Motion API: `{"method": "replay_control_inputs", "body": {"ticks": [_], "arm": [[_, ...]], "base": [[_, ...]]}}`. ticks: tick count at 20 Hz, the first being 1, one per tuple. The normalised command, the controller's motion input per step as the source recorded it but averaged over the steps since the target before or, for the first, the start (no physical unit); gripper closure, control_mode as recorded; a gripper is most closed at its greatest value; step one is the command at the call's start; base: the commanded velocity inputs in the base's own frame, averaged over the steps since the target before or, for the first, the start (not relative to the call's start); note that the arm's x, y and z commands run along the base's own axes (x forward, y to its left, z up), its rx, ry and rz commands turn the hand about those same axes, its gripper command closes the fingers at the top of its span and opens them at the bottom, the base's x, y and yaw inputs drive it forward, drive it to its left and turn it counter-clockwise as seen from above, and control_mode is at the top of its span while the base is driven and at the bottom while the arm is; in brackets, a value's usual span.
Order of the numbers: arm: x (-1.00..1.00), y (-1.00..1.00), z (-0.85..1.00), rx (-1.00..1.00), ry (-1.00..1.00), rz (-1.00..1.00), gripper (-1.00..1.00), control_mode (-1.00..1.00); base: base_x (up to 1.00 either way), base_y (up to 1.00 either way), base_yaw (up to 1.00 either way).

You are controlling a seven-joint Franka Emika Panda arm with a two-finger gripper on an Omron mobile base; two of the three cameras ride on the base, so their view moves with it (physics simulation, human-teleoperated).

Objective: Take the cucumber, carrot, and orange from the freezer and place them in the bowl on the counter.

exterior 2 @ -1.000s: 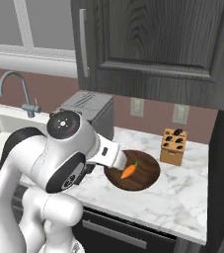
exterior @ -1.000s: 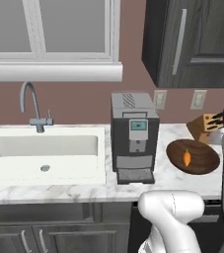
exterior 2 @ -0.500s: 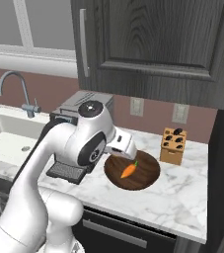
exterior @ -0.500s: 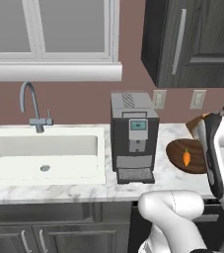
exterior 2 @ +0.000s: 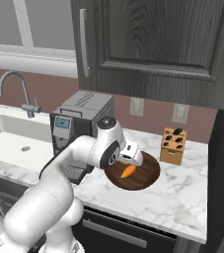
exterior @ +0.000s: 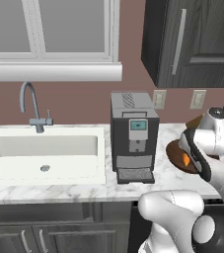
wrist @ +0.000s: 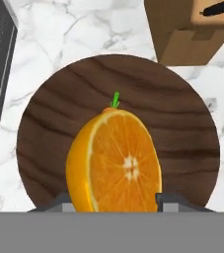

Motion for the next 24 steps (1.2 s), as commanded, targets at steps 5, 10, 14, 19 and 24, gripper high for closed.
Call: {"method": "replay_control_inputs", "body": {"ticks": [5, 10, 14, 19, 24], "arm": [[0.43, -0.57, -0.5, 0.0, 0.0, 0.07, 1.0, -1.0], [0.08, -0.04, -0.18, 0.0, 0.01, 0.03, 1.0, -1.0], [0.24, -0.22, -0.46, 0.0, 0.0, 0.0, 1.0, -1.0], [0.4, -0.28, -0.43, 0.0, 0.0, 0.0, 1.0, -1.0], [0.17, -0.06, -0.08, 0.0, 0.0, 0.0, -1.0, -1.0]], "base": [[0.0, 0.0, 0.0], [0.0, 0.0, 0.0], [0.0, 0.0, 0.0], [0.0, 0.0, 0.0], [0.0, 0.0, 0.0]]}}
